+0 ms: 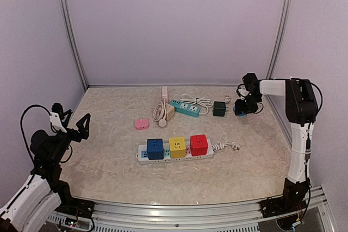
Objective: Insert the plug
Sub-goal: Pick up the plug from the center of the board.
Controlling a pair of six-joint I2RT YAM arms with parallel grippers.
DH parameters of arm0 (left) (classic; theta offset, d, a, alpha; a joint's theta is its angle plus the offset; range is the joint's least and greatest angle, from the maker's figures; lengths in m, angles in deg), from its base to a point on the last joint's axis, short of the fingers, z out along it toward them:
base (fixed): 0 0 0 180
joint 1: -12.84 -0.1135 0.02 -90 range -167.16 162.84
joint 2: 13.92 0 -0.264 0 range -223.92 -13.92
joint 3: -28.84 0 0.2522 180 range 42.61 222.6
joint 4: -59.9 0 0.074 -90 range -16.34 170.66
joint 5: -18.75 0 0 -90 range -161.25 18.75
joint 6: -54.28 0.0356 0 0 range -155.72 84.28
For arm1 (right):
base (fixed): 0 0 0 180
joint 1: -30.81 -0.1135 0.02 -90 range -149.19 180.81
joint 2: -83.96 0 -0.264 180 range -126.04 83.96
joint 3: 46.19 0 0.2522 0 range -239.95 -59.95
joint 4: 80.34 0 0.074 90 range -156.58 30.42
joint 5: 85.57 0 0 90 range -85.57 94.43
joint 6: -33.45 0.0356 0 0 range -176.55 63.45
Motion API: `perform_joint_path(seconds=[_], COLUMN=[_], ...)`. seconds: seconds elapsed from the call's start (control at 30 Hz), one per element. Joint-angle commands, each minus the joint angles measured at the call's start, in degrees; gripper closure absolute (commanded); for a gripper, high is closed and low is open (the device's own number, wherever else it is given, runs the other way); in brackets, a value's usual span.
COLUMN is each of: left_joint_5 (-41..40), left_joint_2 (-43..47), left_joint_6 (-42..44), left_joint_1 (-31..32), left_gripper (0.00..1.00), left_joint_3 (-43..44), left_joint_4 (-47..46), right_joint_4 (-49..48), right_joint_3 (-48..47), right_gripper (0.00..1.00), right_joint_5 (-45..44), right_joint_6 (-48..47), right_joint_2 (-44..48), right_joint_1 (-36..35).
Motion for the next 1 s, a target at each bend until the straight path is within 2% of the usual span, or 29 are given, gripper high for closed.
perform_joint_path(seconds=[0.0,0.27,0.37,0.4,0.47,0.57,0.73,0.8,0.93,0.97], left_joint_5=[-0.33,0.38,4.09,6.52,9.42,12.34,16.13,16.38,14.35,13.98], left_joint_2=[-0.24,0.29,0.29,0.23,0.66,1.05,-4.08,-7.27,-13.33,-14.84], left_joint_6=[-0.36,0.01,1.85,5.05,12.16,30.27,59.96,69.27,97.03,100.48], left_joint_1=[-0.57,-0.57,-0.52,-0.03,1.81,7.10,18.89,24.16,35.26,37.36], left_gripper=[0.01,0.01,0.02,0.03,0.07,0.08,0.04,0.03,0.04,0.04], left_joint_3=[-1.03,-1.15,-0.99,-0.79,0.65,6.69,22.16,26.04,29.16,30.09], left_joint_4=[-1.19,-0.93,-1.10,-0.65,1.21,9.81,26.16,28.51,29.50,29.30], right_joint_4=[3.89,5.09,6.21,6.51,7.50,10.52,13.32,12.32,10.77,10.19], right_joint_3=[2.18,3.58,4.04,4.22,4.74,4.91,4.64,4.61,2.85,2.52], right_gripper=[0.52,0.99,1.00,1.00,1.00,1.00,1.00,1.00,1.00,1.00], right_joint_5=[-2.65,-2.43,-1.11,-0.31,1.63,5.39,14.97,17.96,20.31,20.96], right_joint_6=[0.38,-0.21,-0.72,-0.82,-1.13,-2.53,-7.11,-6.80,-6.04,-6.16], right_joint_2=[0.61,4.38,9.37,11.56,16.07,22.63,31.33,33.81,35.16,35.25], right_joint_1=[0.44,-0.45,-1.54,-2.13,-3.54,-7.17,-20.39,-25.98,-35.78,-37.99])
